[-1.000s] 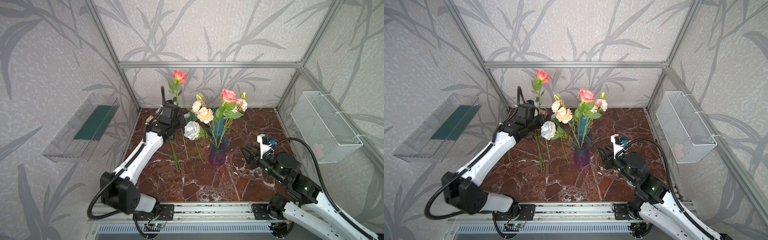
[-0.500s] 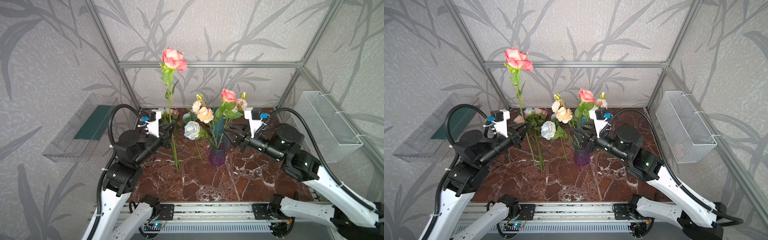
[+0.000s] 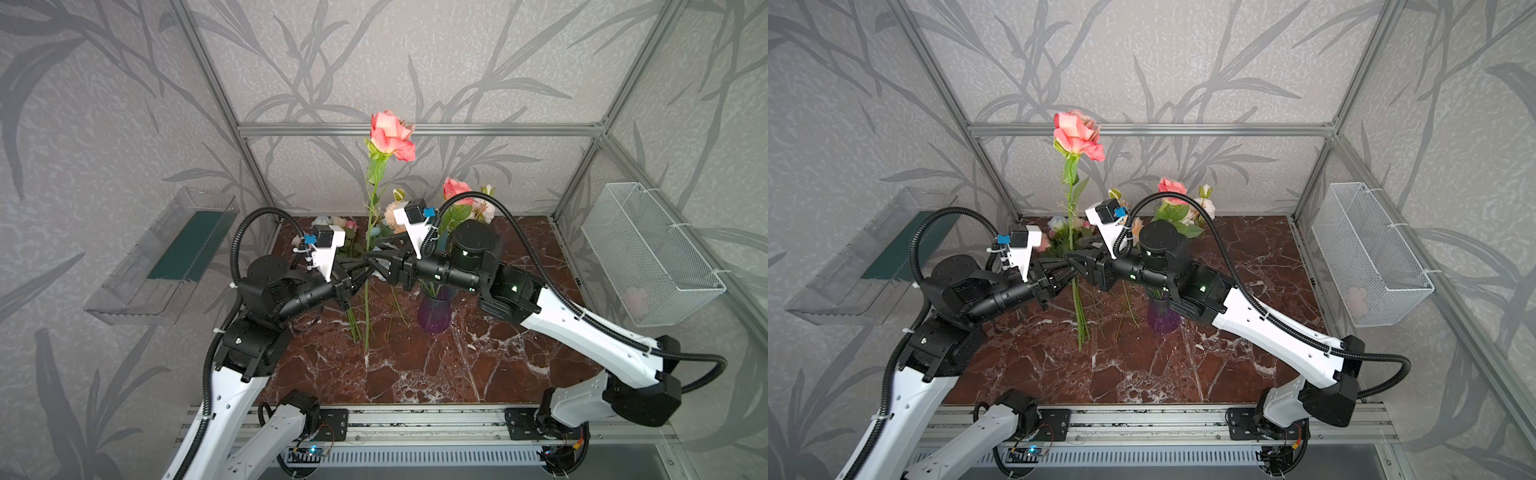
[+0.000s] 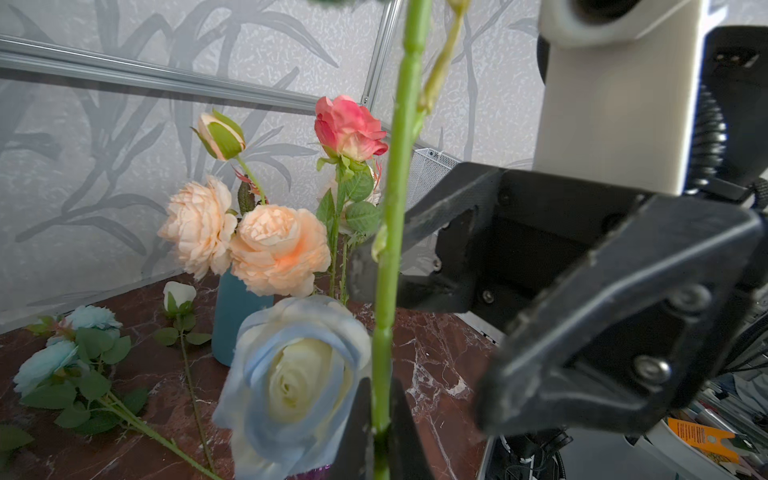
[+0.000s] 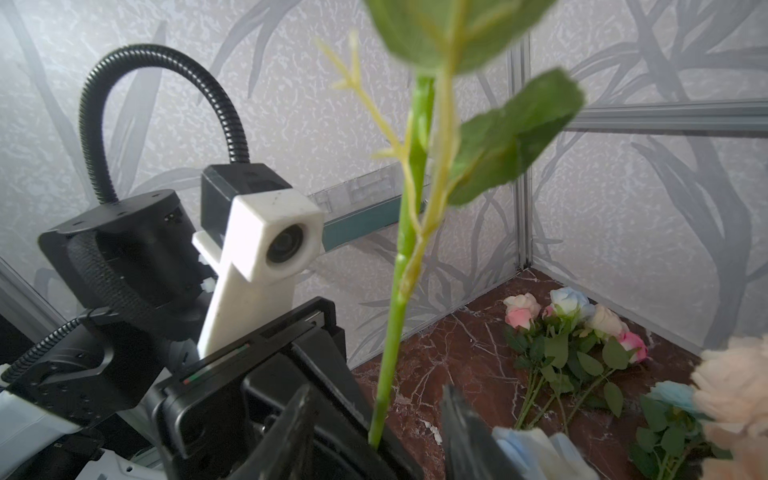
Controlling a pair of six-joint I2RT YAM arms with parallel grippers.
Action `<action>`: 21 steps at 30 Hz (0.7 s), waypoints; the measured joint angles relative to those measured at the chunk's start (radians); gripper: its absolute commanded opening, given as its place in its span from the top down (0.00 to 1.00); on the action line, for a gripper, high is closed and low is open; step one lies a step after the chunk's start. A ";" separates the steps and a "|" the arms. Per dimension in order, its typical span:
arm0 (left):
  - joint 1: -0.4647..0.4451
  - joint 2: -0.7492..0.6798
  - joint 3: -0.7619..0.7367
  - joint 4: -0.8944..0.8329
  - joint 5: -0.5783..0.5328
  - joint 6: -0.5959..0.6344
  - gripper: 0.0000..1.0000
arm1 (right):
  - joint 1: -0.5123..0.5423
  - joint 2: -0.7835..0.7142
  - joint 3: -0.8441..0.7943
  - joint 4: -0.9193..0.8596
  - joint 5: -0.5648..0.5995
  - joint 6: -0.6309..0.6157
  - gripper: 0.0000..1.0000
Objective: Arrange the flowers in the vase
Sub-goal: 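Grasp the pink rose stem with right gripper above the left gripper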
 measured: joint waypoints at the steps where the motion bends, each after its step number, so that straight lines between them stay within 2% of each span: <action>1: 0.000 0.000 0.000 0.002 0.003 -0.004 1.00 | 0.000 0.012 0.008 0.005 0.000 0.005 0.70; 3: 0.004 -0.002 -0.005 0.012 0.009 -0.008 1.00 | 0.000 0.034 0.027 0.017 0.000 0.014 0.89; 6: 0.010 -0.007 -0.016 0.029 0.010 -0.014 1.00 | 0.000 0.050 0.046 0.025 -0.009 0.027 1.00; 7: 0.012 -0.009 -0.019 0.034 0.015 -0.014 0.92 | 0.000 0.052 0.047 0.027 -0.010 0.034 1.00; 9: 0.018 -0.015 -0.027 0.050 0.020 -0.016 0.59 | 0.000 0.053 0.047 0.037 -0.014 0.039 1.00; 10: 0.021 -0.020 -0.037 0.063 0.023 -0.018 0.46 | 0.000 0.053 0.047 0.043 -0.014 0.042 1.00; 11: 0.026 -0.029 -0.052 0.077 0.024 -0.023 0.35 | 0.000 0.052 0.047 0.049 -0.014 0.043 1.00; 12: 0.031 -0.040 -0.070 0.091 0.021 -0.026 0.29 | 0.000 0.052 0.047 0.055 -0.013 0.045 1.00; 14: 0.053 -0.072 -0.114 0.113 0.001 -0.040 0.25 | 0.000 0.048 0.047 0.065 -0.007 0.043 1.00; 17: 0.088 -0.126 -0.167 0.142 -0.050 -0.047 0.24 | 0.004 0.018 0.029 0.063 0.018 0.023 1.00; 21: 0.128 -0.198 -0.222 0.211 -0.132 -0.081 0.24 | 0.011 -0.099 -0.054 0.037 0.073 -0.021 1.00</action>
